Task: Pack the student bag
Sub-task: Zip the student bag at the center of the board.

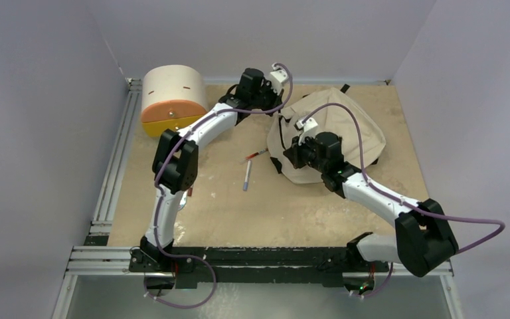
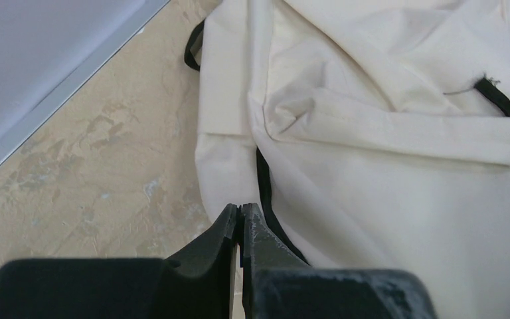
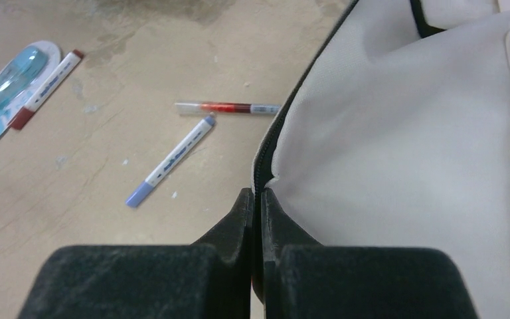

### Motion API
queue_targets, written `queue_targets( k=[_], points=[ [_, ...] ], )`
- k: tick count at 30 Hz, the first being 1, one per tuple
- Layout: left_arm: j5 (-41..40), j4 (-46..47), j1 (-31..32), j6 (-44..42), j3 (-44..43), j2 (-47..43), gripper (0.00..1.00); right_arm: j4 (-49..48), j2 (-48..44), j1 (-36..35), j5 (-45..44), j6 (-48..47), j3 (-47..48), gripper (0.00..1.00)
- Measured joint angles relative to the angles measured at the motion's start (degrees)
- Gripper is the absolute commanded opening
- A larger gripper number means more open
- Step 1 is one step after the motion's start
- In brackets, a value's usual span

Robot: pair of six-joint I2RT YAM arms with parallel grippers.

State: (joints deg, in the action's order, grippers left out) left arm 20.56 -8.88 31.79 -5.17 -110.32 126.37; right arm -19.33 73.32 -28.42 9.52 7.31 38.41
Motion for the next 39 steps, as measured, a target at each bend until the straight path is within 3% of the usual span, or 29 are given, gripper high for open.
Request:
queue_targets(
  k=[12, 14, 17, 19, 23, 26, 29, 34, 39],
  points=[
    [4.5, 0.2, -0.2, -0.4, -3.1, 3.9, 0.0, 0.1, -1.7, -0.2, 9.5, -1.3, -0.2, 0.0],
    [5.8, 0.2, -0.2, -0.4, -3.3, 4.4, 0.0, 0.1, -1.7, -0.2, 9.9, -1.3, -0.2, 0.12],
    [6.8, 0.3, -0.3, -0.4, -3.2, 4.4, 0.0, -1.0, -2.3, -0.4, 9.5, 0.7, -1.3, 0.41],
    [7.2, 1.6, -0.3, -0.1, -2.5, 4.2, 0.01, -1.7, -4.2, -0.8, 9.2, 3.0, -2.6, 0.52],
    [7.5, 2.6, -0.5, 0.3, 0.6, 2.5, 0.16, -4.6, -10.3, -1.8, 4.6, 10.3, -5.2, 0.64],
    [7.5, 3.5, -0.8, 1.2, 3.0, 0.2, 0.34, -6.1, -13.5, -2.0, -1.6, 15.5, -5.4, 0.65],
    [7.2, 4.1, -1.0, 2.2, 6.0, -3.5, 0.45, -6.4, -14.3, -2.0, -8.0, 18.9, -4.9, 0.67],
    [4.7, 5.4, -1.0, 4.1, 8.4, -9.2, 0.53, -4.4, -9.4, -1.2, -14.1, 20.4, -1.1, 0.67],
    [-1.4, 6.3, -1.4, 7.4, 13.2, -16.4, 0.56, -3.3, -4.0, 1.2, -14.3, 22.2, 2.5, 0.68]
  ],
)
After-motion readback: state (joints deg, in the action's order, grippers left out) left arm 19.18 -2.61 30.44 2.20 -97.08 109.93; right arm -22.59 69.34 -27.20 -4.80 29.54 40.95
